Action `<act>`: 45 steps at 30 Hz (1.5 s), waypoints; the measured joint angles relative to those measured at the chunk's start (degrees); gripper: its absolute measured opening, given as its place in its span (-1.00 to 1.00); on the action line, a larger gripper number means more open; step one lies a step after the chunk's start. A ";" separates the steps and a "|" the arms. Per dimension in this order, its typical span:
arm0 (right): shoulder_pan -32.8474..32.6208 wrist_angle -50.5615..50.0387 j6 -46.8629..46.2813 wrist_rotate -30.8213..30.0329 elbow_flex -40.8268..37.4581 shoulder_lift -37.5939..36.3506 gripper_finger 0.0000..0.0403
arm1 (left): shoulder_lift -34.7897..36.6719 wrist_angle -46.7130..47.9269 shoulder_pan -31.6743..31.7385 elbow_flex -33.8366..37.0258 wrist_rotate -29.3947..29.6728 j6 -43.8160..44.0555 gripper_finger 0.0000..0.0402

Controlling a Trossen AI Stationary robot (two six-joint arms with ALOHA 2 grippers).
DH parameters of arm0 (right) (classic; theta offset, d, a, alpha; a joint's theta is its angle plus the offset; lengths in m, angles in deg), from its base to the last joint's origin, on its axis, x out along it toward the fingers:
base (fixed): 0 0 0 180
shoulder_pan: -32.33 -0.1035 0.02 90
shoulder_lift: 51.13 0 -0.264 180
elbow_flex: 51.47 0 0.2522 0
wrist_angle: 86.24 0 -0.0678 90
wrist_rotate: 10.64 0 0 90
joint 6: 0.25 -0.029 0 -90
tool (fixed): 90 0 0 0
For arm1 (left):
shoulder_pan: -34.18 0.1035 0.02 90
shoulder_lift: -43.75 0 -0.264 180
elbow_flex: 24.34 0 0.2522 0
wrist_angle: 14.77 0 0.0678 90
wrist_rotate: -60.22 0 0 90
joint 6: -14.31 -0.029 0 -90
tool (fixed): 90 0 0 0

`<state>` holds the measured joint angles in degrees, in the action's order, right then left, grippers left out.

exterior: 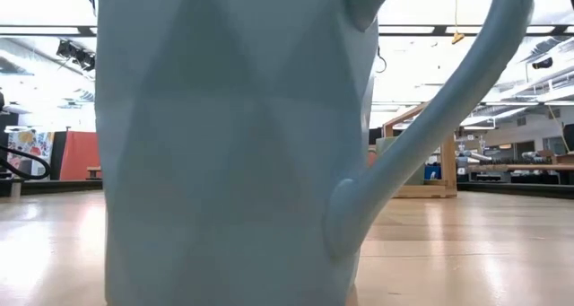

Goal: Place coffee mugs
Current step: Put the blue mug on the shelf

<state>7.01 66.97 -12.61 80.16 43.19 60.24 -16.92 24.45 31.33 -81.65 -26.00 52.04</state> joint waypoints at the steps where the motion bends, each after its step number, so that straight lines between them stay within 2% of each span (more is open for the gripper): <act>1: 0.00 0.10 -0.04 -0.12 -0.02 0.06 -0.18 | 0.00 0.03 -0.02 0.00 0.02 -0.01 -0.12; 9: 0.02 -1.05 -1.62 -1.83 0.00 0.13 -0.18 | -0.02 0.07 0.00 0.00 0.53 -0.01 -0.12; 31: -0.10 -0.80 -8.68 -1.20 0.00 0.88 -0.18 | -0.02 0.04 0.00 0.00 0.62 -0.01 -0.12; 38: -0.16 2.35 -10.64 3.30 0.00 3.90 -0.18 | -0.02 0.10 0.00 0.00 0.62 -0.01 -0.12; 45: -0.02 2.07 -10.64 3.37 0.00 3.98 -0.18 | -0.02 0.05 0.00 0.02 0.62 -0.03 -0.12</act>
<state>6.99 69.04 -23.26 83.52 43.19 64.22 -16.94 24.50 31.33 -81.63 -25.38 52.01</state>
